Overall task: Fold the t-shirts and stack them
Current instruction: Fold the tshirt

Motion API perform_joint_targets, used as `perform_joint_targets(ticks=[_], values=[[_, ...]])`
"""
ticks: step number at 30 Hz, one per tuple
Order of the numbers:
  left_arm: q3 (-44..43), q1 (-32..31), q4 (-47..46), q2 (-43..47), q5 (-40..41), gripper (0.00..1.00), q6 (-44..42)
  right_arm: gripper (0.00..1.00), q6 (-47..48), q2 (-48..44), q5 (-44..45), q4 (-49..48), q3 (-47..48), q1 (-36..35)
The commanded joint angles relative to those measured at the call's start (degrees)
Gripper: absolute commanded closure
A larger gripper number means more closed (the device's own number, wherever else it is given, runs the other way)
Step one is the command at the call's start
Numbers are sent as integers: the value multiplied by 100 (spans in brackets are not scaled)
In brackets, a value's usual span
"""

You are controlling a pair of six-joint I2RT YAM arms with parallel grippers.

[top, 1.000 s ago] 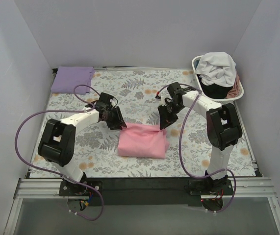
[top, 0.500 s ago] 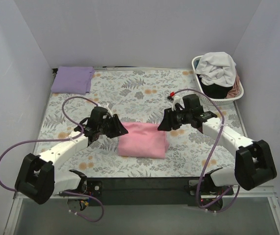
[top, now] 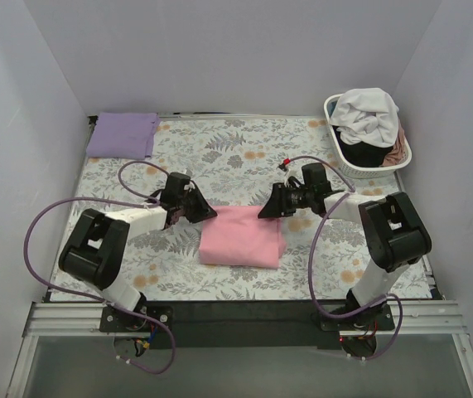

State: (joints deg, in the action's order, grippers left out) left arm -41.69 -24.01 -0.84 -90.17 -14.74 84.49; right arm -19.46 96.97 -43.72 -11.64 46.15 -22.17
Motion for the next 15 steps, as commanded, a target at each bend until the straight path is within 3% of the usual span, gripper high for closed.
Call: perform_joint_targets(ticks=[1, 8, 14, 15], values=[[-304, 116, -425, -359, 156, 97, 112, 52, -207, 225, -163, -725, 254, 309], [-366, 362, -610, -791, 86, 96, 226, 53, -506, 806, -312, -1130, 333, 679], [-437, 406, -400, -257, -125, 84, 235, 54, -926, 194, -514, -1472, 18, 679], [-401, 397, -382, 93, -151, 76, 235, 54, -997, 34, -549, -1551, -70, 662]])
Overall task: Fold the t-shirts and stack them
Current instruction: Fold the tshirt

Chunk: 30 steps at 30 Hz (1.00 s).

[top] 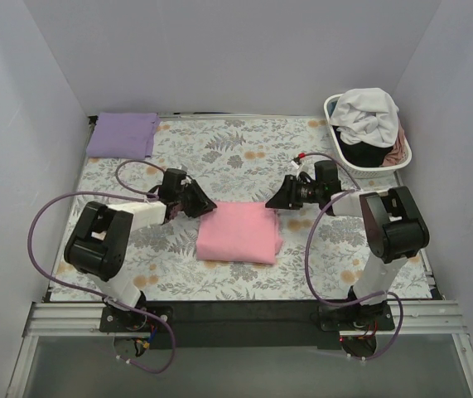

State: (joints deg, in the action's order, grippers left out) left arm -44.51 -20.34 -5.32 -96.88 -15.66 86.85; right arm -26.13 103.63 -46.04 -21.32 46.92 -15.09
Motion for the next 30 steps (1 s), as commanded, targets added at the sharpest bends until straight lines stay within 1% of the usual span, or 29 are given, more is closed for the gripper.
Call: perform_joint_targets(ticks=[1, 2, 3, 4, 5, 6, 8, 9, 10, 12, 13, 14, 15, 18, 20, 22, 23, 24, 27, 28, 30], values=[[-58, 30, 75, 1002, -51, 72, 25, 54, -375, -791, -387, -645, -243, -125], [12, 30, 119, 1205, -51, 69, 60, 53, -419, -1097, -405, -697, -357, -178], [178, 12, 145, 1642, -95, 66, 121, 53, -480, -1239, -423, -715, -533, -239], [284, -5, 154, 1846, -130, 61, 183, 52, -533, -1362, -528, -724, -647, -396], [416, -23, 180, 2031, -148, 60, 236, 52, -577, -1529, -590, -750, -744, -485], [730, -75, 198, 2398, -235, 60, 393, 52, -682, -1600, -651, -768, -954, -686], [1083, -146, 198, 2682, -349, 60, 552, 52, -744, -1723, -687, -838, -1184, -907], [1276, -207, 190, 2788, -402, 60, 666, 52, -771, -1750, -687, -926, -1454, -1003], [1670, -234, 172, 2963, -437, 62, 841, 52, -779, -1733, -687, -970, -1570, -1144], [2032, -321, 49, 3026, -455, 68, 974, 52, -832, -1593, -722, -1119, -1860, -1180], [2356, -322, 5, 3035, -499, 70, 1035, 52, -885, -1514, -783, -1329, -2105, -1163], [2490, -322, -91, 3043, -482, 76, 1149, 52, -894, -1304, -827, -1426, -2195, -1145], [2639, -322, -127, 3035, -438, 78, 1220, 52, -903, -1189, -845, -1523, -2274, -1128], [3114, -313, -259, 3070, -210, 84, 1623, 53, -920, -688, -854, -1717, -2503, -917], [3334, -304, -215, 3114, -157, 87, 1800, 53, -903, -433, -827, -1788, -2634, -628], [3405, -295, -40, 3315, -104, 88, 2002, 54, -903, -405, -880, -1805, -2679, -443], [3431, -295, 48, 3420, -95, 88, 2037, 54, -911, -553, -880, -1797, -2714, -425], [3423, -295, 118, 3752, -60, 88, 2064, 54, -938, -677, -880, -1779, -2714, -424], [3309, -295, 312, 4403, 106, 84, 2073, 53, -1183, -1256, -915, -1770, -2653, -424], [3248, -295, 304, 4493, 151, 81, 2056, 53, -1245, -1528, -907, -1770, -2609, -424], [3011, -287, 199, 4485, 274, 78, 1994, 53, -1411, -1749, -819, -1761, -2355, -424]])
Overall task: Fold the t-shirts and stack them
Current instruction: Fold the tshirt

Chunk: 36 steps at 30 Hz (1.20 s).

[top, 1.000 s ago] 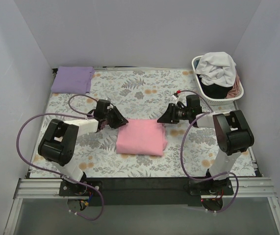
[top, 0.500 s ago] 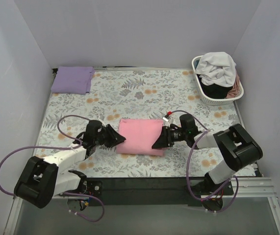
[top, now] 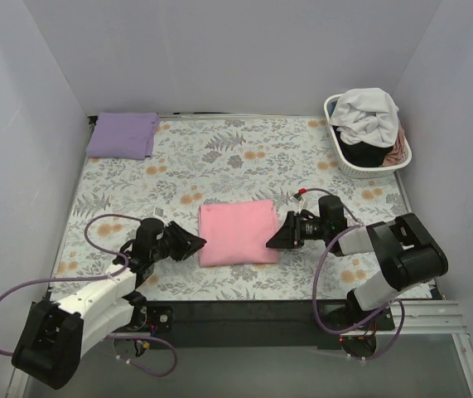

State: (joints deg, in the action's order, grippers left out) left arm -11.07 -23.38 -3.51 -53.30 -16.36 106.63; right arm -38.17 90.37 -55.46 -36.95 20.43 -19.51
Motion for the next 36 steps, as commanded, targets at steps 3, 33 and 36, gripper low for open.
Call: perform_joint_targets(ticks=[3, 33, 36], values=[[-815, 35, -421, -390, 388, 76, -45, 53, -348, -520, 429, -207, 750, 17], [-2013, 1072, -1118, -2907, 115, 75, -933, 54, -902, 1406, 440, -1526, 1561, 457], [-2074, 1063, -547, -2073, 273, 67, -1205, 54, -938, 984, 370, -1517, 1281, 334]])
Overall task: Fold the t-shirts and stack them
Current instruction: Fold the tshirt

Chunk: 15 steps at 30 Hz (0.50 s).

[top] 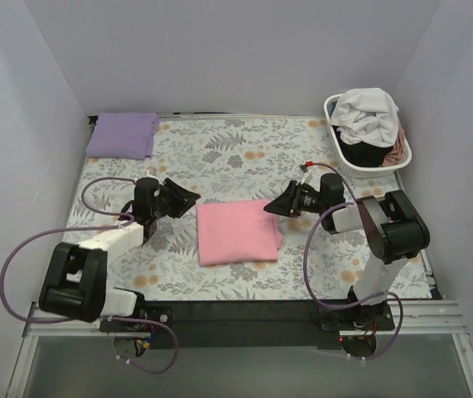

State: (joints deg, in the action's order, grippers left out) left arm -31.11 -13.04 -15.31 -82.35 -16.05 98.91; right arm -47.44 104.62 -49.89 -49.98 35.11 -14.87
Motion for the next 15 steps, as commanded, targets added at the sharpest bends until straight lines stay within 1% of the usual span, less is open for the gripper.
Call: perform_joint_targets(ticks=[1, 2, 3, 4, 5, 6, 7, 8, 9, 11, 12, 14, 15], values=[[-79, 38, 930, 1026, 313, 65, -547, 54, -2, -651, -197, -188, -346, -156], [-131, 38, 1099, 1219, 470, 61, -644, 54, 33, -758, -188, -171, -417, -200], [-175, 29, 1283, 1604, 567, 54, -871, 54, 77, -863, -144, -136, -487, -287], [-228, 38, 1729, 1756, 673, 48, -1004, 53, 164, -1047, -109, -5, -531, -358], [-394, 38, 1942, 1905, 883, 44, -1127, 53, 487, -1136, -31, 406, -532, -419], [-474, 29, 2353, 2133, 963, 36, -1381, 53, 673, -1224, 179, 714, -514, -594], [-579, 38, 2549, 2213, 1051, 31, -1514, 53, 849, -1390, 320, 1004, -488, -700], [-684, 38, 2751, 2275, 1139, 28, -1672, 53, 1059, -1479, 487, 1695, -340, -823], [-947, 47, 3170, 2302, 1287, 22, -1900, 53, 1453, -1619, 872, 2050, -251, -1111], [-1203, 47, 3586, 2267, 1481, 16, -2147, 52, 1859, -1743, 1365, 2770, -6, -1455], [-1430, 47, 3918, 2232, 1752, 15, -2244, 52, 2227, -1804, 1968, 3470, 300, -1831], [-1555, 47, 4193, 2135, 2026, 13, -2490, 51, 2510, -1892, 2578, 4168, 609, -2228], [-1599, 64, 4307, 2109, 2149, 13, -2552, 50, 2625, -1884, 3155, 4728, 933, -2631]])
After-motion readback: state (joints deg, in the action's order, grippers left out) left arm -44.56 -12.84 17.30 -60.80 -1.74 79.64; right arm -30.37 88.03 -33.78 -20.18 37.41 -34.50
